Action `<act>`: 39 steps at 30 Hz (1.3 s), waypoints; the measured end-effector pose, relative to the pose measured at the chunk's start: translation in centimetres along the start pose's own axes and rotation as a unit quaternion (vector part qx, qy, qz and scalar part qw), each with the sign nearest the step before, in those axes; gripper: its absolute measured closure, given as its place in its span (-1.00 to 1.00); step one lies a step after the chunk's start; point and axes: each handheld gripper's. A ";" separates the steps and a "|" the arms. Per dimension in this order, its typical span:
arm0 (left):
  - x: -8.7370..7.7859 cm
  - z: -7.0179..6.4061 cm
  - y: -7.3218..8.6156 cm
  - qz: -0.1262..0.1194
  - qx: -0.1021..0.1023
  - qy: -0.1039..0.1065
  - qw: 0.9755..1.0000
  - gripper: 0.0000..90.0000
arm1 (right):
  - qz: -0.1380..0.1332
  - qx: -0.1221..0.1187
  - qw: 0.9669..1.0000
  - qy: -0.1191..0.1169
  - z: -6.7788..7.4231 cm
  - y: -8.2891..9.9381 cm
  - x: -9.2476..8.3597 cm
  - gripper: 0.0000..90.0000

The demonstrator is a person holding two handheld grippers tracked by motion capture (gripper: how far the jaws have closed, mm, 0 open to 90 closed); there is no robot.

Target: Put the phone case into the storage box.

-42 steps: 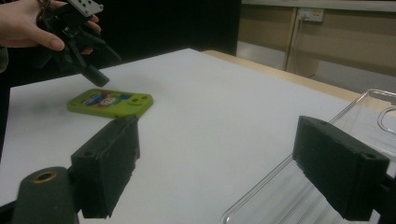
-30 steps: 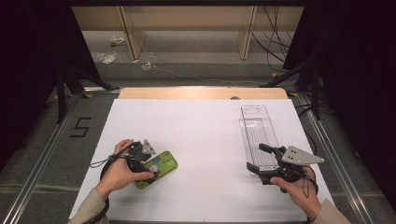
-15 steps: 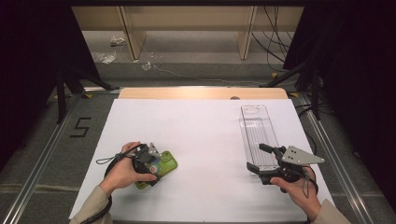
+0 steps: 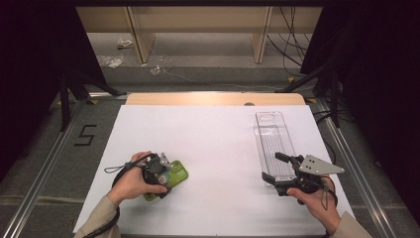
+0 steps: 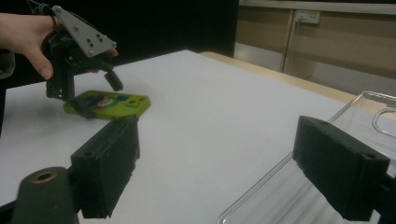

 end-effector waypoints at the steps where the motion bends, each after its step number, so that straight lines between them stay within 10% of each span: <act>1: 0.0 0.0 0.0 0.000 -0.002 0.001 1.000 -0.86 | -0.001 0.000 1.000 0.000 0.0 0.0 0.0 -0.65; 39: 0.4 0.8 -1.1 0.040 0.006 0.024 0.999 -0.91 | -0.001 0.001 1.000 -0.002 0.0 0.0 0.0 -0.65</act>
Point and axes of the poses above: each handheld gripper's, and its own axes: x roughly forward along the jaws, y roughly out of its underside, z roughly to its left, and after that the axes turned 13 degrees about y, right-handed
